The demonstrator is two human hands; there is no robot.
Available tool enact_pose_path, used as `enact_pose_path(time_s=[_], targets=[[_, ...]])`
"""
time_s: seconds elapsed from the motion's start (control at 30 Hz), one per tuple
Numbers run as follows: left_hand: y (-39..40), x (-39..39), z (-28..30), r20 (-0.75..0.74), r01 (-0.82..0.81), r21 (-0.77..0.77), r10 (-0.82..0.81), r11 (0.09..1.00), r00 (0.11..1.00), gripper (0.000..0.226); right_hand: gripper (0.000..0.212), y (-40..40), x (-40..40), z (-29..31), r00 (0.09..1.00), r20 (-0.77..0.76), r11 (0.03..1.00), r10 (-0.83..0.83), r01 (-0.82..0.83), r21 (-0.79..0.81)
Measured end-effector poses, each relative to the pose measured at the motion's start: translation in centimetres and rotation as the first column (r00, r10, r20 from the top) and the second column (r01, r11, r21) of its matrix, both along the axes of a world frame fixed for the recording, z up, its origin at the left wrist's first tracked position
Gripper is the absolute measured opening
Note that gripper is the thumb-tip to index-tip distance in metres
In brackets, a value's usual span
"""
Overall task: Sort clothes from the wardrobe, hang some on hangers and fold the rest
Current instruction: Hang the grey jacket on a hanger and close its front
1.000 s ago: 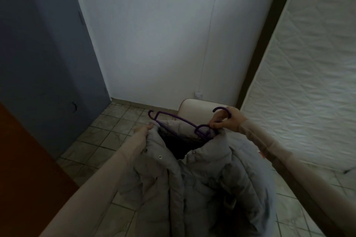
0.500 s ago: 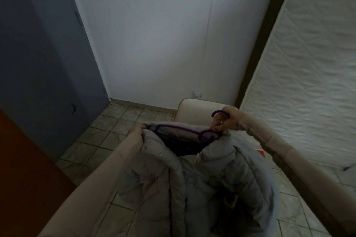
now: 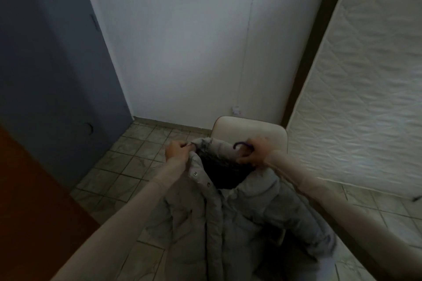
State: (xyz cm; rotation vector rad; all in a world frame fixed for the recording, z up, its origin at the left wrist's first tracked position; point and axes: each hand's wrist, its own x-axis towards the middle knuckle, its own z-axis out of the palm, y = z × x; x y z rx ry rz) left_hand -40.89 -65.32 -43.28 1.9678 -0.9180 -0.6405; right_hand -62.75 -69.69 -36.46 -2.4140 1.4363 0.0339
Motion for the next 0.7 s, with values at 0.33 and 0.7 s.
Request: enact_pose_path(time_s=[0.33, 0.7], targets=[[1.1, -1.4, -0.8, 0.094, 0.26, -0.063, -0.254, 0.963, 0.963, 0.022, 0.027, -1.2, 1.7, -1.5, 0.93, 0.356, 0.966, -0.088, 0.167, -0.198], [1.4, -3.5, 1.2, 0.073, 0.324, -0.134, -0.317, 0.936, 0.946, 0.066, 0.019, -0.7, 0.3, 0.0, 0.648, 0.76, 0.929, -0.047, 0.308, -0.205]])
